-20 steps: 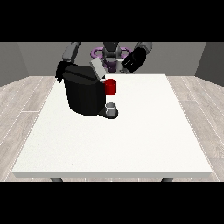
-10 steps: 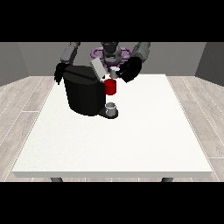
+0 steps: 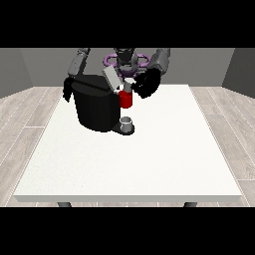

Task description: Insert the coffee pod into the coffee machine and close the lid

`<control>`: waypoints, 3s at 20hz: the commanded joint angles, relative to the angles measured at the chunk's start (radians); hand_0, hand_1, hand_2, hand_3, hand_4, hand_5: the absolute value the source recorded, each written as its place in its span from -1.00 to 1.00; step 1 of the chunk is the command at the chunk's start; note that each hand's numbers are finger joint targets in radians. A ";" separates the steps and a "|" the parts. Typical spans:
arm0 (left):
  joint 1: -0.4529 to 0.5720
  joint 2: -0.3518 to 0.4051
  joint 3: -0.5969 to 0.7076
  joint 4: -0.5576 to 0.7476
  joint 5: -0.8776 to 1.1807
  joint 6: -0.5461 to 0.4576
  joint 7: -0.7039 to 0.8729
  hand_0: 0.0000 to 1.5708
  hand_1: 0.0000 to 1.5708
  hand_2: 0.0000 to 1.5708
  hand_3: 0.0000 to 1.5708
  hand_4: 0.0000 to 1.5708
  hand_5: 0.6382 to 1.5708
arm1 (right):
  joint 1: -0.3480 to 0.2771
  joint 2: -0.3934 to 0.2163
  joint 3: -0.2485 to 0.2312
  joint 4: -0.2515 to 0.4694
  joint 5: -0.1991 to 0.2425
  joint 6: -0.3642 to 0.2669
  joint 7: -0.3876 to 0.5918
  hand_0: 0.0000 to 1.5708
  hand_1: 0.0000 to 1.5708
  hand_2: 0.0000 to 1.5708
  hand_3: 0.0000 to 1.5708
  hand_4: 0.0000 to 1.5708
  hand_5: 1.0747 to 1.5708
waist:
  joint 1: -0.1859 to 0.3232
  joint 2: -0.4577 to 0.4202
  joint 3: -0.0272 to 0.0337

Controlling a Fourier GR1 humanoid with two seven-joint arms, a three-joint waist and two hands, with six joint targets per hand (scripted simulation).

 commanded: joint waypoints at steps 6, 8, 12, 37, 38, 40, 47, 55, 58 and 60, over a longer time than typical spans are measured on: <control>-0.015 0.060 -0.033 0.018 -0.036 -0.024 -0.064 0.82 0.82 0.89 0.81 -0.14 1.00 | -0.055 -0.032 -0.029 0.047 -0.011 0.015 0.010 -1.00 -1.00 -1.00 -1.00 -0.69 1.00 | 0.000 0.060 -0.0002; -0.041 0.048 -0.032 0.013 -0.033 -0.013 -0.059 0.94 0.94 0.95 0.84 -0.11 1.00 | -0.104 -0.016 -0.043 0.068 -0.013 -0.021 0.013 -1.00 -1.00 -1.00 -1.00 -0.67 1.00 | 0.011 0.081 0.0000; -0.069 0.035 -0.008 0.047 -0.029 0.021 0.009 0.85 0.85 0.87 0.73 -0.18 1.00 | -0.106 -0.006 -0.011 0.057 0.009 -0.024 0.044 -1.00 -1.00 -1.00 -1.00 -0.71 1.00 | -0.033 0.050 -0.0003; 0.480 -0.321 0.015 -0.102 0.241 -0.091 -0.315 -1.00 -1.00 -1.00 -1.00 -0.82 1.00 | 0.167 -0.060 -0.145 0.294 -0.050 0.023 -0.123 -1.00 -1.00 -1.00 -1.00 -0.66 1.00 | 0.289 -0.324 -0.0009; 0.551 -0.269 0.042 -0.089 0.253 -0.111 -0.390 -1.00 -1.00 -1.00 -1.00 -0.73 1.00 | 0.214 -0.029 -0.125 0.265 -0.052 0.050 -0.160 -1.00 -1.00 -1.00 -1.00 -0.71 1.00 | 0.277 -0.319 -0.0017; 0.656 -0.300 0.028 -0.080 0.251 -0.114 -0.399 -1.00 -1.00 -1.00 -1.00 -0.65 1.00 | 0.270 -0.029 -0.092 0.229 -0.040 0.058 -0.077 -1.00 -1.00 -1.00 -1.00 -0.79 1.00 | 0.252 -0.438 -0.0020; 0.870 -0.287 0.047 -0.059 0.263 -0.108 -0.458 -1.00 -1.00 -1.00 -1.00 -0.67 1.00 | 0.307 0.101 0.104 0.018 0.092 -0.030 -0.008 -1.00 -1.00 -1.00 -1.00 -1.00 1.00 | 0.211 -0.562 -0.0023; 0.979 -0.182 0.097 -0.069 0.318 -0.188 -0.428 -1.00 -1.00 -1.00 -1.00 -0.57 1.00 | 0.355 0.138 0.306 -0.285 0.126 -0.094 0.124 -1.00 -1.00 -1.00 -1.00 -0.70 1.00 | 0.142 -0.662 -0.0012; 1.019 -0.228 0.072 -0.090 0.319 -0.189 -0.426 -1.00 -1.00 -1.00 -1.00 -0.55 1.00 | 0.300 0.138 0.331 -0.396 0.118 -0.142 0.235 -1.00 -1.00 -1.00 -1.00 -0.79 1.00 | 0.164 -0.680 -0.0010; 1.019 -0.219 0.088 -0.105 0.335 -0.168 -0.464 -1.00 -1.00 -1.00 -1.00 -0.72 1.00 | 0.348 0.105 0.337 -0.484 0.153 -0.098 0.184 -1.00 -1.00 -1.00 -1.00 -0.75 1.00 | 0.128 -0.622 -0.0008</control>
